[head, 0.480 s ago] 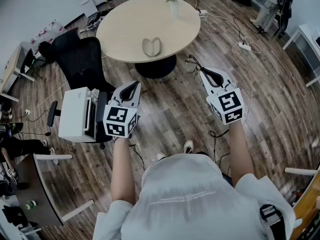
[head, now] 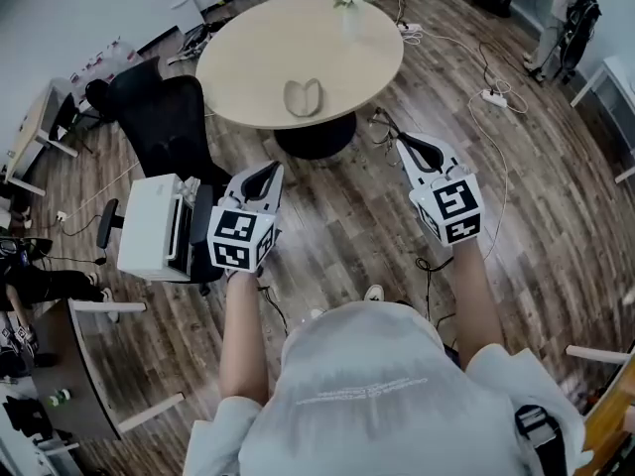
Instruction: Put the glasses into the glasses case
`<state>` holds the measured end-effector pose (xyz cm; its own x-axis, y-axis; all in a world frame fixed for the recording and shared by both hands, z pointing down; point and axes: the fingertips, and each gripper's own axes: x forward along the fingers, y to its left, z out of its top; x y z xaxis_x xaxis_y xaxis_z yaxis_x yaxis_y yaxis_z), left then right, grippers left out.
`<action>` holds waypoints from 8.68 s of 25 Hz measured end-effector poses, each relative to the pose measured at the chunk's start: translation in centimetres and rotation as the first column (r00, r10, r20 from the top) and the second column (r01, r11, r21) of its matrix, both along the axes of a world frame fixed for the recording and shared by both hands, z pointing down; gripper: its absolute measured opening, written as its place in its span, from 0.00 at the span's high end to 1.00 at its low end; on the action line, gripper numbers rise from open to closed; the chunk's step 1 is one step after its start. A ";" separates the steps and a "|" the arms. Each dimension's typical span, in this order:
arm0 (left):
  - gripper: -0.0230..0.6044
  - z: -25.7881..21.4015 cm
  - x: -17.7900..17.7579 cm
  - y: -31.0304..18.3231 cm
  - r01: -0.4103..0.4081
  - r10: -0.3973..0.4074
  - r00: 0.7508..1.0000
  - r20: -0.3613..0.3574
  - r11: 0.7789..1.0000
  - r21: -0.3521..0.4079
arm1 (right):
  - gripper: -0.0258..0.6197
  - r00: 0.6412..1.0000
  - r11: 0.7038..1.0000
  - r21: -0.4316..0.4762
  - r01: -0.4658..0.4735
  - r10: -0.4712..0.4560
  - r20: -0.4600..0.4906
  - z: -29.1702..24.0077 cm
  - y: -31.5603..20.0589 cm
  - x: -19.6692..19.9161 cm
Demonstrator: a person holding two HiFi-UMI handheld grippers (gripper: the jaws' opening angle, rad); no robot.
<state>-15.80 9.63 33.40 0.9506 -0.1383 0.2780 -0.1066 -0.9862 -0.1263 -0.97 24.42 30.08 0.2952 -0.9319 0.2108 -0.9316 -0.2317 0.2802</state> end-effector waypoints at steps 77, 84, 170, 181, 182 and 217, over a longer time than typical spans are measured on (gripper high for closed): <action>0.94 11.3 22.8 -36.2 0.044 -0.025 0.998 0.063 0.948 -0.314 | 0.94 0.990 0.915 -0.377 0.142 -0.137 0.040 12.5 -38.2 21.3; 0.94 13.4 24.5 -36.8 0.169 -0.143 0.985 0.100 0.924 -0.342 | 0.94 0.955 0.854 -0.434 0.287 -0.288 0.065 15.9 -40.1 23.6; 0.94 24.7 20.3 -30.1 0.713 -0.717 0.655 0.238 0.484 -0.507 | 0.74 -0.167 -0.190 -0.845 0.500 -0.978 0.122 36.8 -41.6 21.4; 0.94 22.1 20.1 -31.2 0.671 -0.658 0.717 0.231 0.560 -0.486 | 0.74 0.208 0.025 -0.693 0.721 -0.961 0.182 32.7 -43.1 21.7; 0.94 21.8 20.2 -31.5 0.660 -0.645 0.729 0.227 0.576 -0.483 | 0.74 0.260 0.069 -0.668 0.741 -0.946 0.192 32.1 -43.4 22.0; 0.94 1.2 27.9 -35.0 0.074 -0.084 0.989 -0.121 0.994 -0.080 | 0.96 0.987 0.980 -0.134 0.147 -0.155 -0.046 4.1 -37.7 27.2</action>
